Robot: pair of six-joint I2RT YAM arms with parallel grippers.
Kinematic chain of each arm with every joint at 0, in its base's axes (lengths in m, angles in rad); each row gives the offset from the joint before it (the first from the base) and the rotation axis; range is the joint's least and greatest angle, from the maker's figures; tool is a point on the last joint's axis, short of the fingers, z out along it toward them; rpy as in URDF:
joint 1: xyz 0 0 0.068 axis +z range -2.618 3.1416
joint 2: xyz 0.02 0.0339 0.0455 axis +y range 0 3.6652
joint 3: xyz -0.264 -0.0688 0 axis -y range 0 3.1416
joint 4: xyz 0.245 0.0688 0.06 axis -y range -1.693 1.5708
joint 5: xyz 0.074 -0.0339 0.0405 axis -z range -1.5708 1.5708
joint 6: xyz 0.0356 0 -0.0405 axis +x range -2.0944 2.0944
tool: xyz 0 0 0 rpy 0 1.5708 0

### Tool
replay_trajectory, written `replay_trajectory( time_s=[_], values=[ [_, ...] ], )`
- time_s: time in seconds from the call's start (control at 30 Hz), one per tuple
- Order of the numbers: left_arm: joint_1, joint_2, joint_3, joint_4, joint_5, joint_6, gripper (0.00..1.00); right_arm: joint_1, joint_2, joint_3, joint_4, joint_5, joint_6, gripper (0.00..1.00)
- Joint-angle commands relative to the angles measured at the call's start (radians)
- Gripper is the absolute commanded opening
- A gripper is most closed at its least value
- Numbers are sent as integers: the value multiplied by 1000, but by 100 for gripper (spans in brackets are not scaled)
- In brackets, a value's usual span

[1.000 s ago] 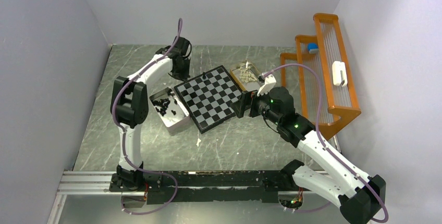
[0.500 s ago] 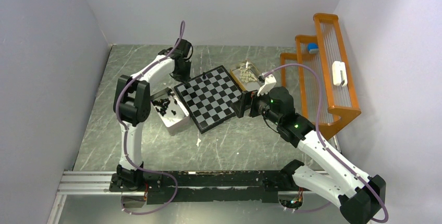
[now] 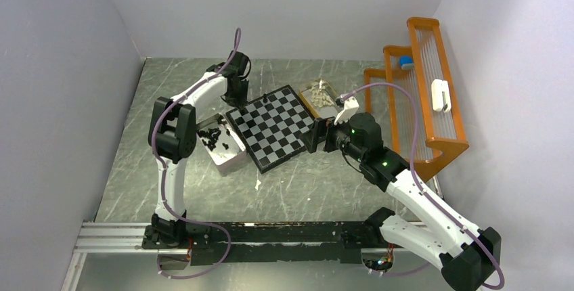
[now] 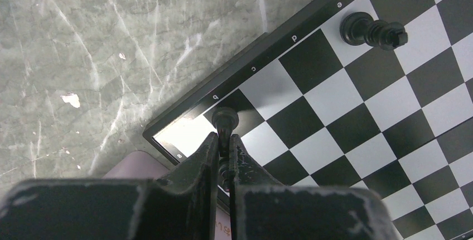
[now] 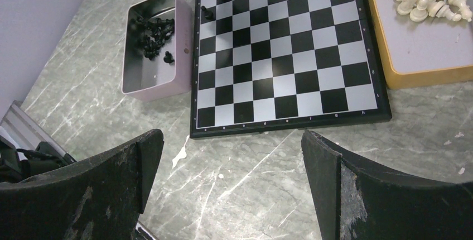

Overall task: Set up the chess pieces on the board
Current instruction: Place the chess piece on the chessboard.

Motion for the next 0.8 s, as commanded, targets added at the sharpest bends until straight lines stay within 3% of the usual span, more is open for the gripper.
replay_trajectory(
  time_s=[0.0,0.77],
  values=[
    [-9,17,3,13,24,15,11,1,-2,22,-2,9,2,100],
    [-12,28,-3,12,43,16,12,0,-5,18,1,12,2,100]
  ],
)
